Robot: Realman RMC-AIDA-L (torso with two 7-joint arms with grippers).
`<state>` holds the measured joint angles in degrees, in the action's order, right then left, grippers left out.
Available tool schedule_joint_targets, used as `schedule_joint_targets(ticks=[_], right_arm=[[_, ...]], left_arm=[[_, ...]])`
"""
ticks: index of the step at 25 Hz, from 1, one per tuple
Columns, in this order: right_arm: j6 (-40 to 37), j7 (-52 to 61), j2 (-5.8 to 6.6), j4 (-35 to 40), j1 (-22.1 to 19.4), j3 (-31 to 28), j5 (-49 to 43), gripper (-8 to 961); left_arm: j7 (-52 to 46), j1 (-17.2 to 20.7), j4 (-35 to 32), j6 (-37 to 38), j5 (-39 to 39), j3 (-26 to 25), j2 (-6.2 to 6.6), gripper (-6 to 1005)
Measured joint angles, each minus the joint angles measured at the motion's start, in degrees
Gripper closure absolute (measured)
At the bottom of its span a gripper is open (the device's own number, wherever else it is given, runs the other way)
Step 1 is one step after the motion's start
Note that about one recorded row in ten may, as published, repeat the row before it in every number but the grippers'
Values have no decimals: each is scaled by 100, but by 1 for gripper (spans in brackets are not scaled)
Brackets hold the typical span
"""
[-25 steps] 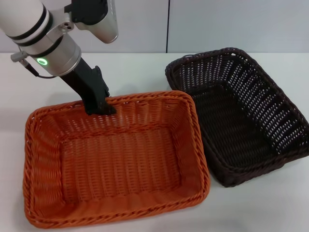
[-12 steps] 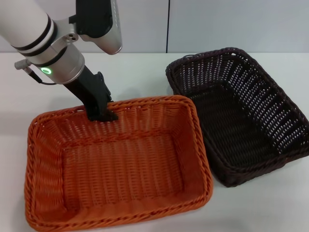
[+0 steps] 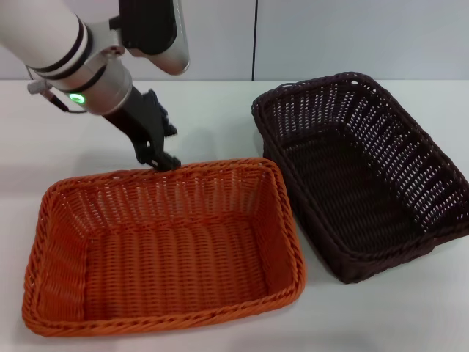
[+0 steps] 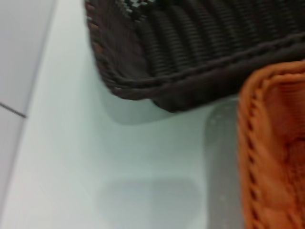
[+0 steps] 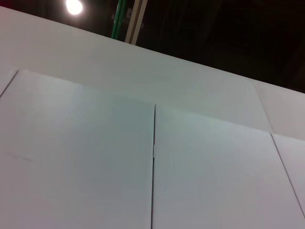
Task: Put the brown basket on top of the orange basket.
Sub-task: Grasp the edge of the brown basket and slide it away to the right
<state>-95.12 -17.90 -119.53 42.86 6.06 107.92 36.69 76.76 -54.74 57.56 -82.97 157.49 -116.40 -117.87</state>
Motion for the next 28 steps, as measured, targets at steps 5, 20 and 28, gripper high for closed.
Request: schedule_joint_targets(ticks=[5,20,28], right_arm=[[1,-3,0,11,0,1,5,162],[59,33,23,-101,148,-1,33,162],[185,55,42,-214,303,-18,40,163]], left_arm=[[4,101,393,390,-19,-10,0,463],[-386,1827,2052,3500,-2659,-401,-1,456],[-315,2596,2071,4993,-4573,-376,-7,455]])
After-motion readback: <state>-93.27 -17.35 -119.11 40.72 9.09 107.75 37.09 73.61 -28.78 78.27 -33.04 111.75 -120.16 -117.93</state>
